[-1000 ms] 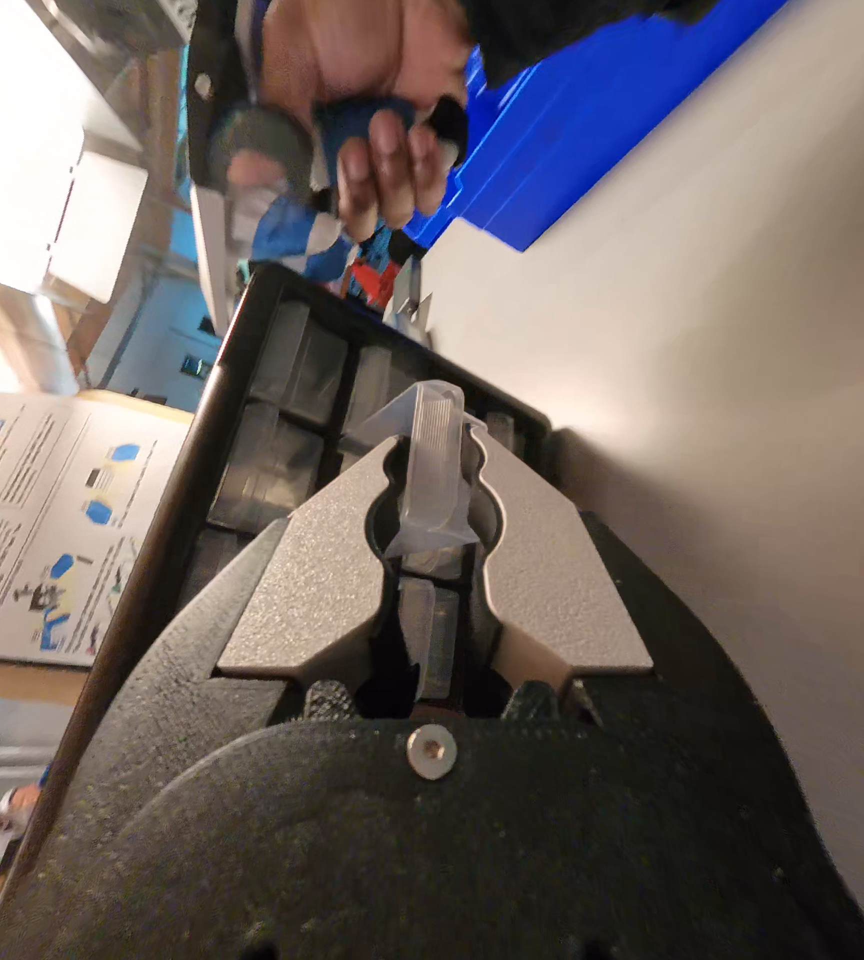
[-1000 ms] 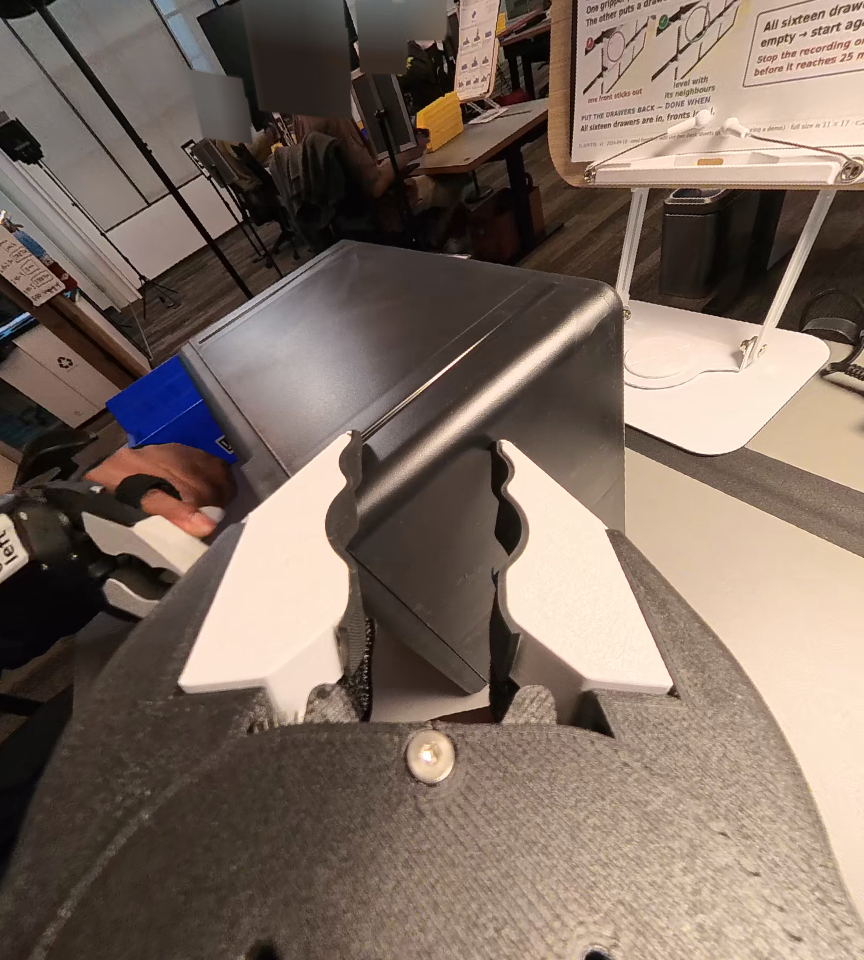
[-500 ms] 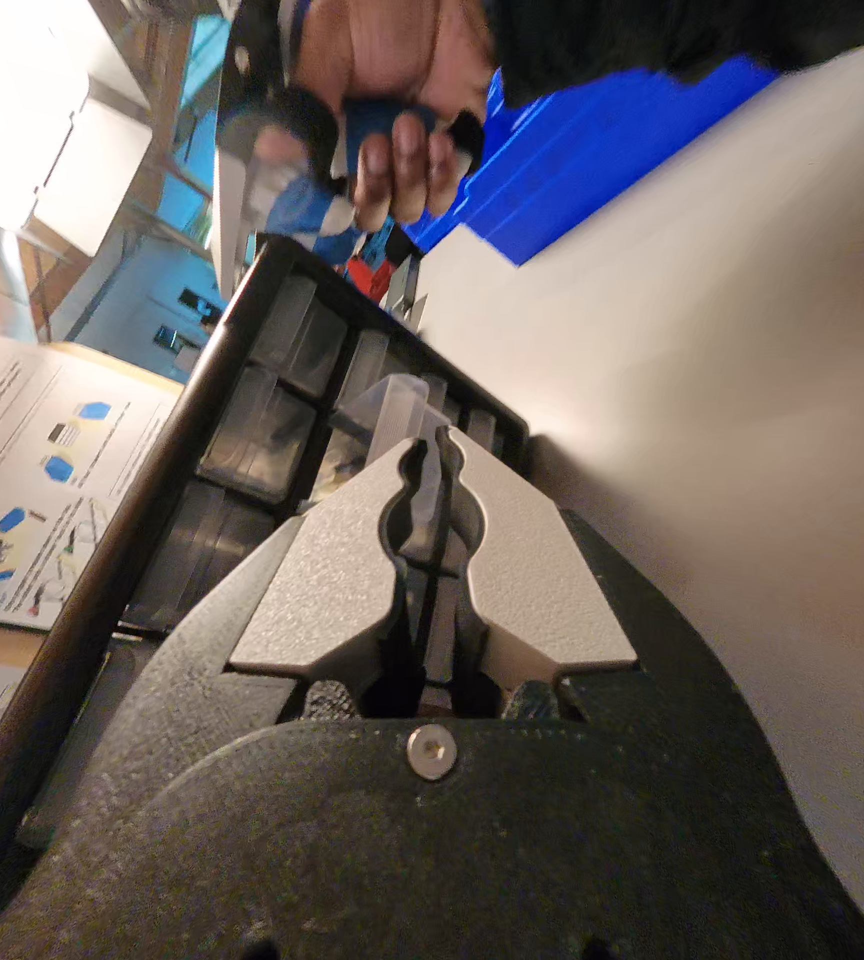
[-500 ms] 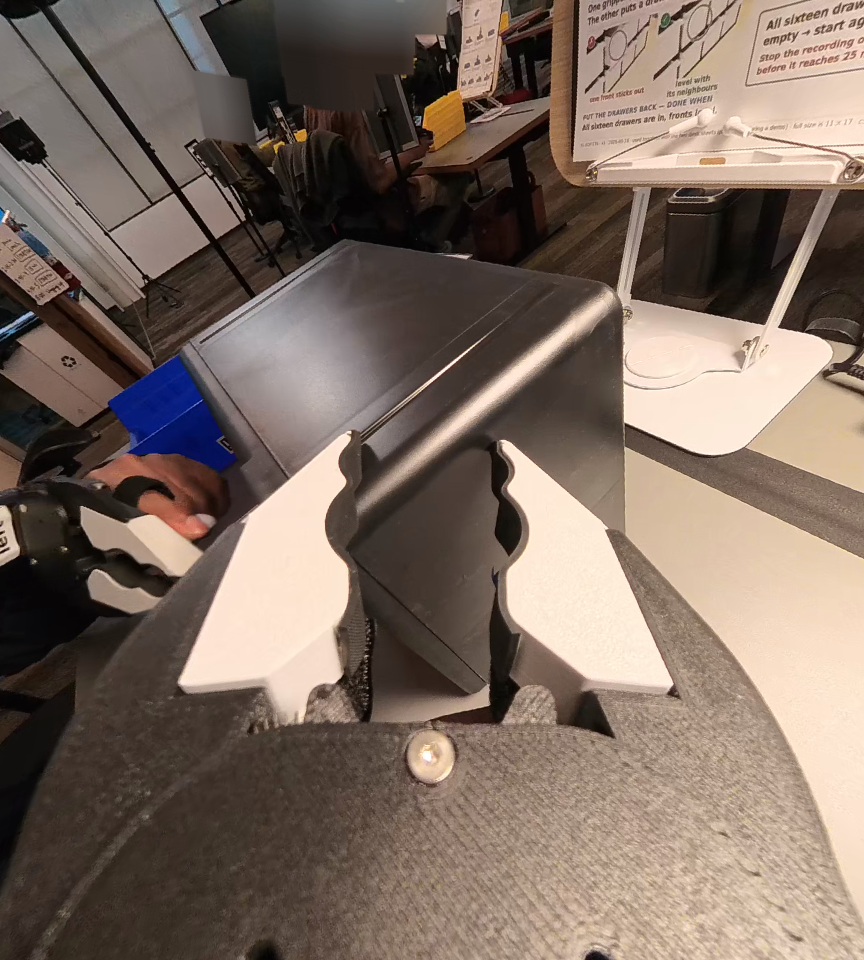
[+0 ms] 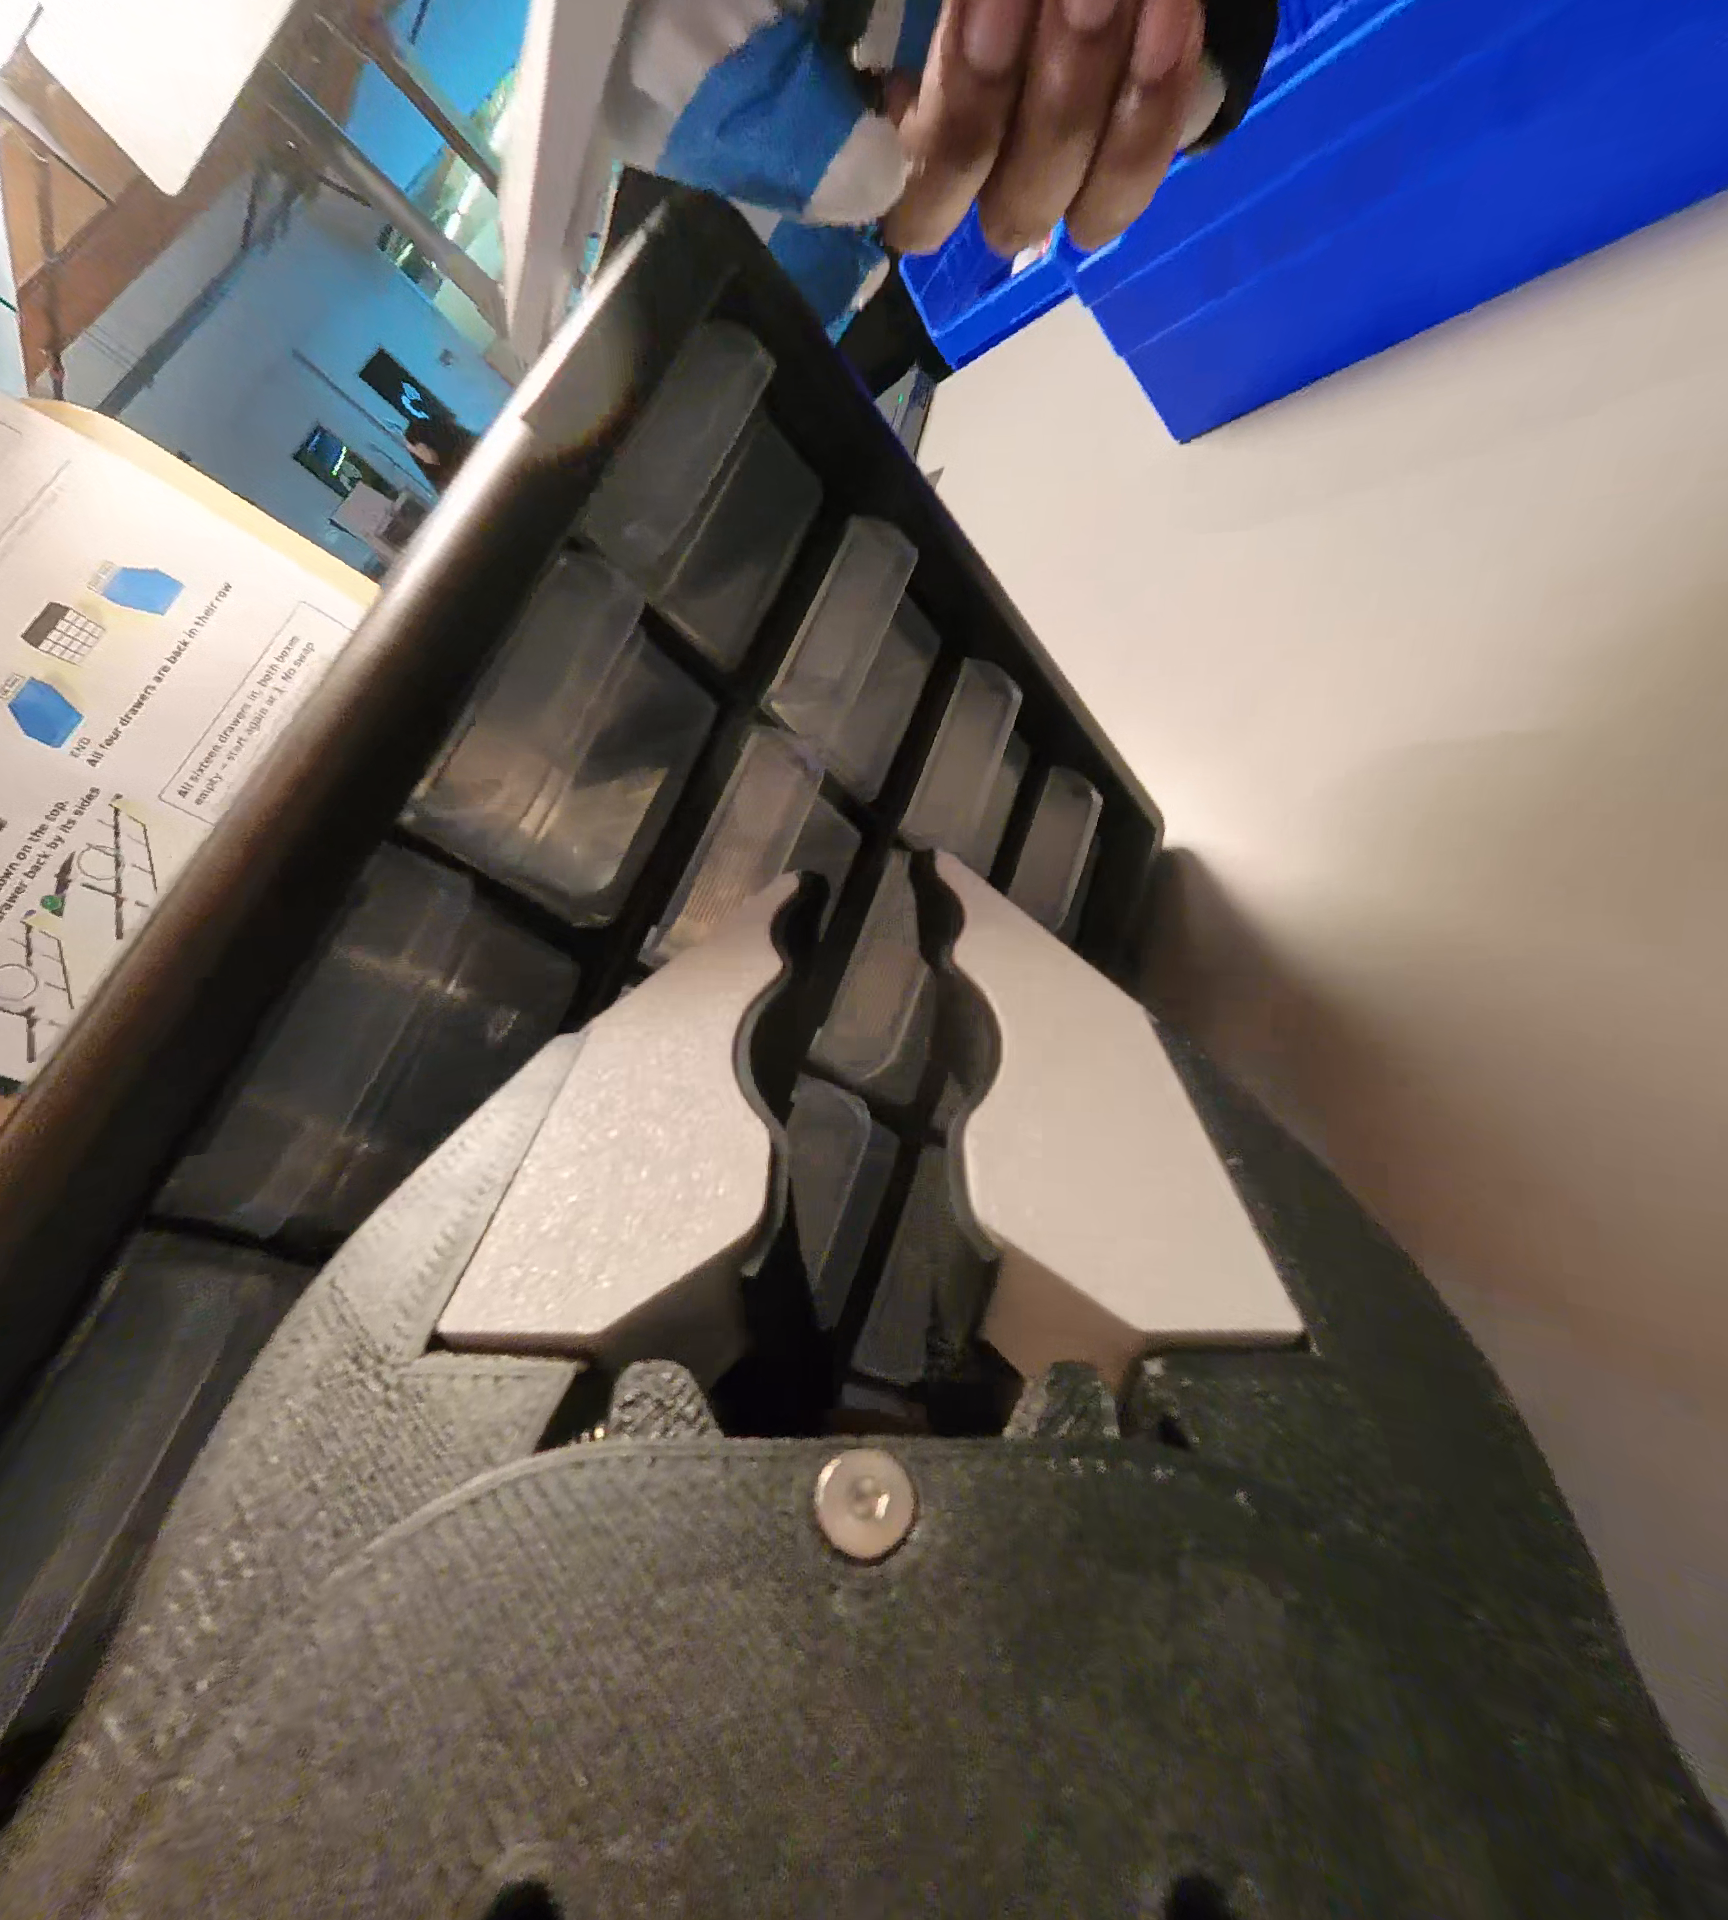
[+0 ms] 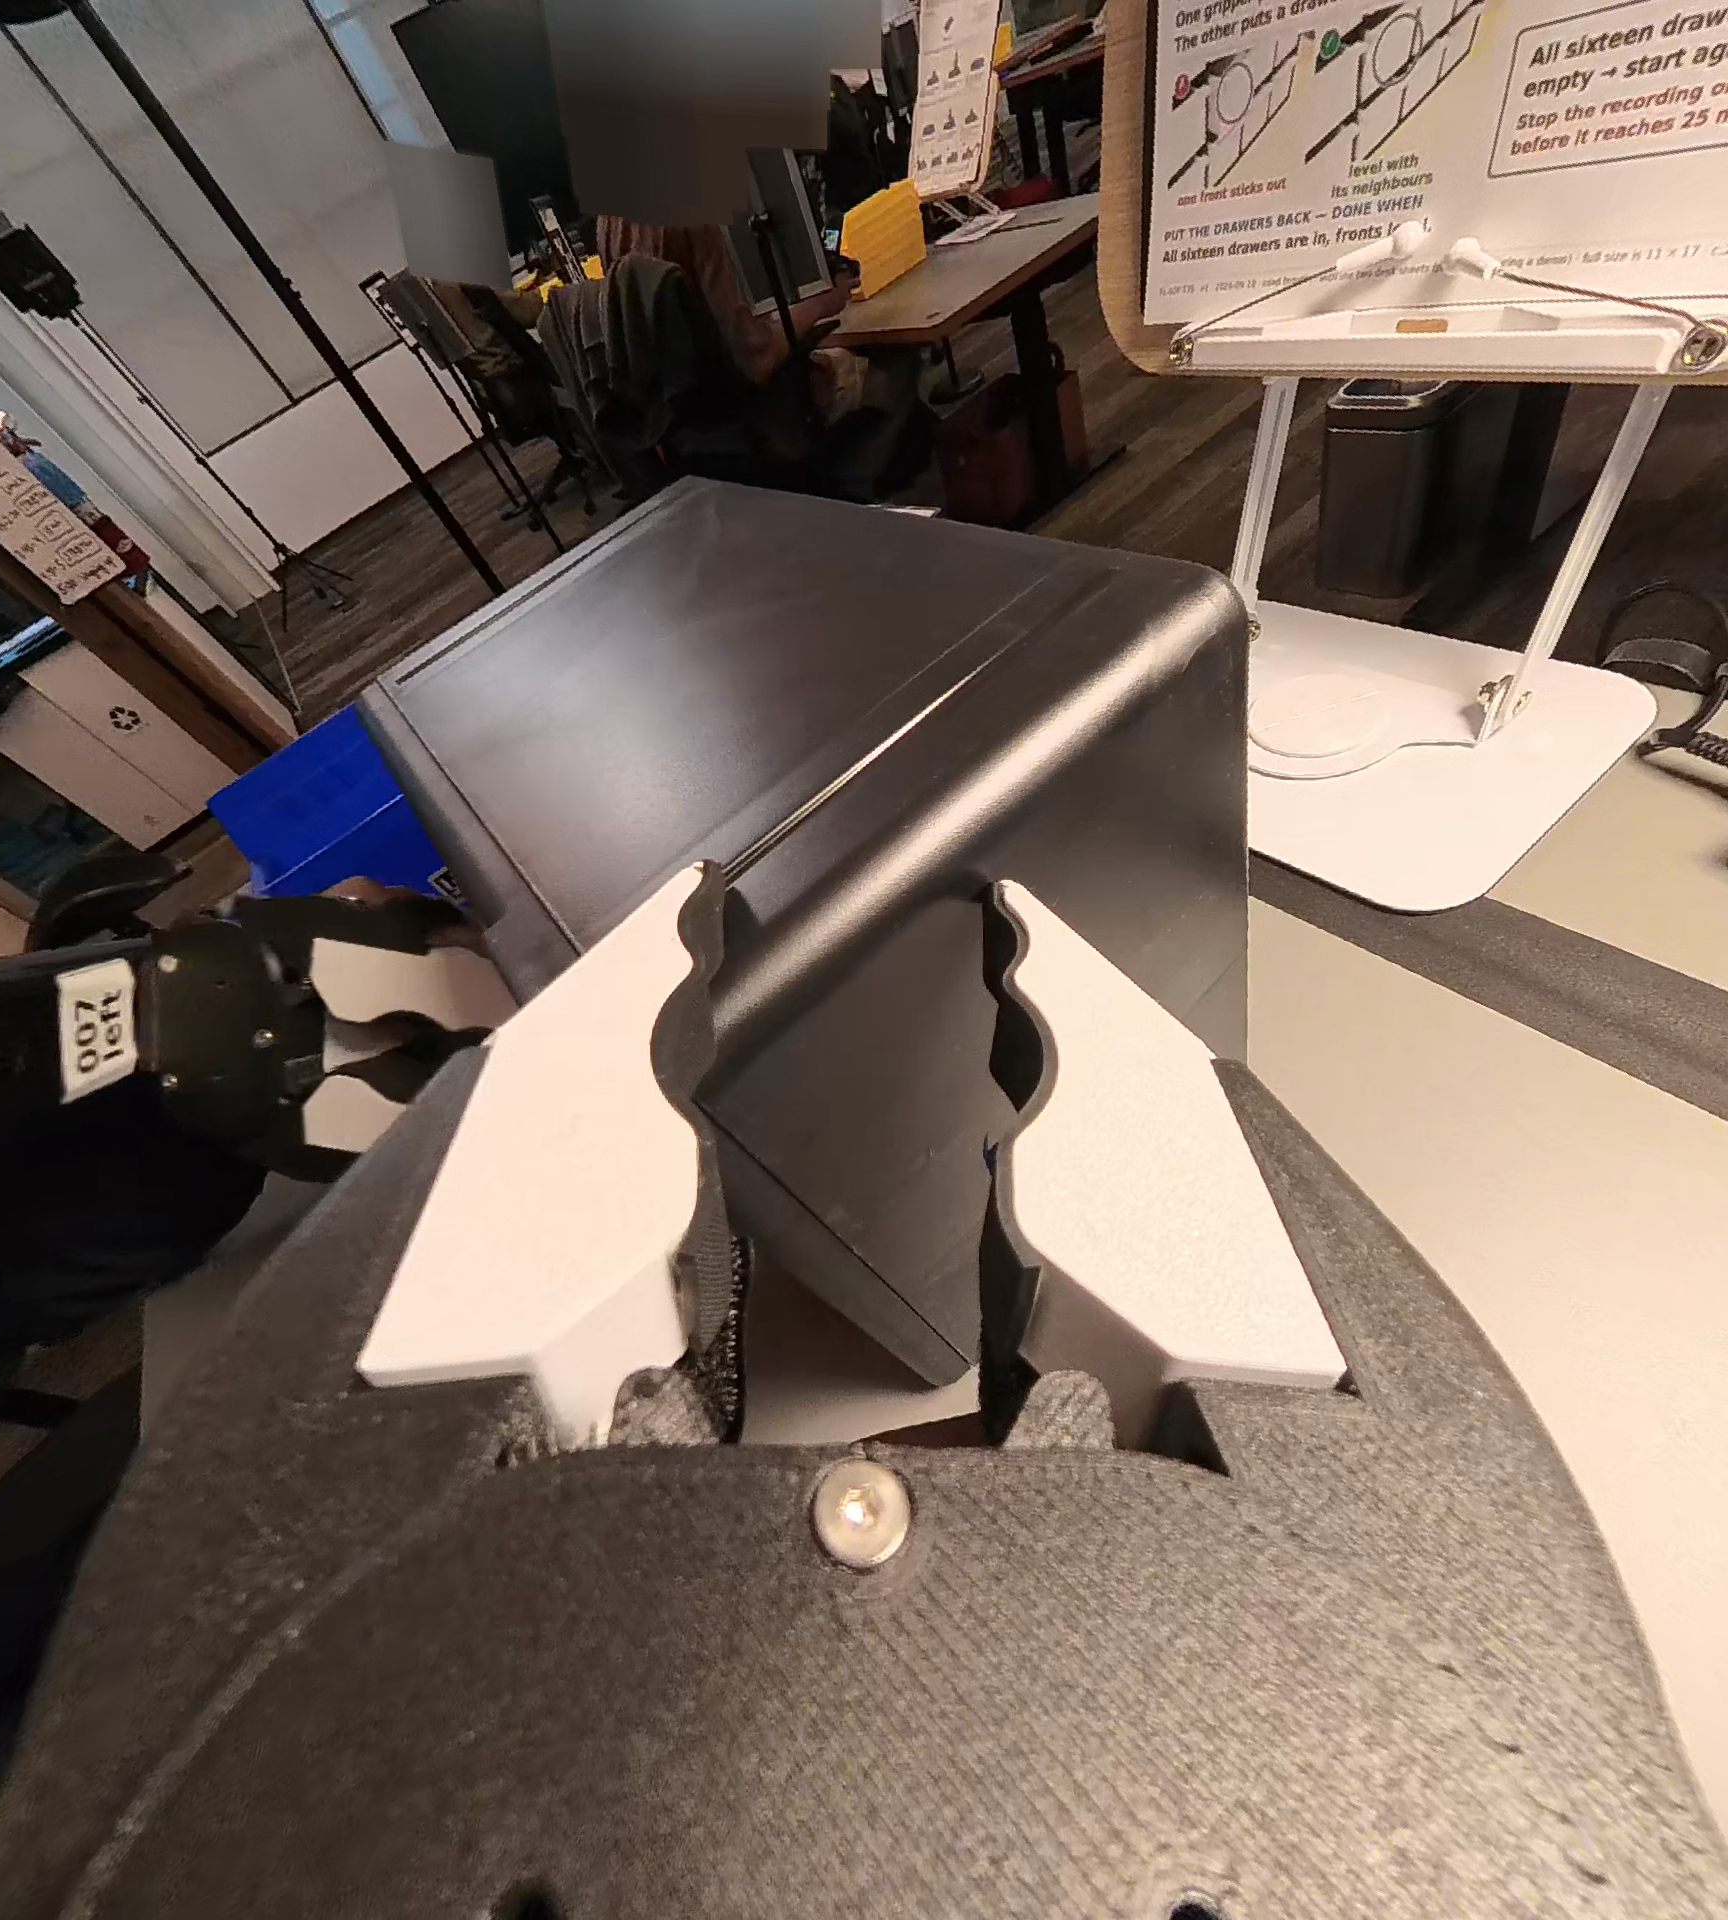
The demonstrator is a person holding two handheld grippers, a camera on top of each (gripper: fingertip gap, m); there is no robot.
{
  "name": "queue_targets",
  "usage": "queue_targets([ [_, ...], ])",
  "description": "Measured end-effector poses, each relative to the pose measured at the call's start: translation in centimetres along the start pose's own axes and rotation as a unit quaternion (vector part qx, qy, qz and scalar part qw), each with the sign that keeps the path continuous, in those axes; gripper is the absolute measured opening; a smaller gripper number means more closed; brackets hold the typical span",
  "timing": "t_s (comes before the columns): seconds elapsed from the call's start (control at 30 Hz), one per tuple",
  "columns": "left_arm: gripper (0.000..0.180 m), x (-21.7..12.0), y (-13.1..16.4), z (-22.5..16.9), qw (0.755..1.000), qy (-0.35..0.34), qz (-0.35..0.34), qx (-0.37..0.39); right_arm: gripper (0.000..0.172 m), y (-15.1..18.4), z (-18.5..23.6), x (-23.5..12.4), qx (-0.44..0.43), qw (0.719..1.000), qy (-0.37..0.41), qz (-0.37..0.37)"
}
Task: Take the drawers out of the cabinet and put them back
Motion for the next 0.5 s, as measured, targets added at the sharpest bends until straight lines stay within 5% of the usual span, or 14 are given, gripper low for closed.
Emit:
queue_targets([
  [0.23,0.029,-8.3,-0.9,2.2,0.999,-0.047,0.010,-0.022,0.053,0.0,-0.1,0.0,0.002,1.000,-0.002,0.000],
  [0.5,0.046,-21.9,3.3,9.9,0.973,-0.120,0.196,-0.008,0.053,0.0,0.0,0.0,-0.001,1.000,0.001,-0.001],
])
Point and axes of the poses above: each gripper's, where its closed fingertips meet, x out along the fingers, y out of its underside, z = x × y across the jaws, the point moved 7 cm from there along -x, back along the fingers, and after that the axes turned 9 degrees about -z, right-handed, at the moved point
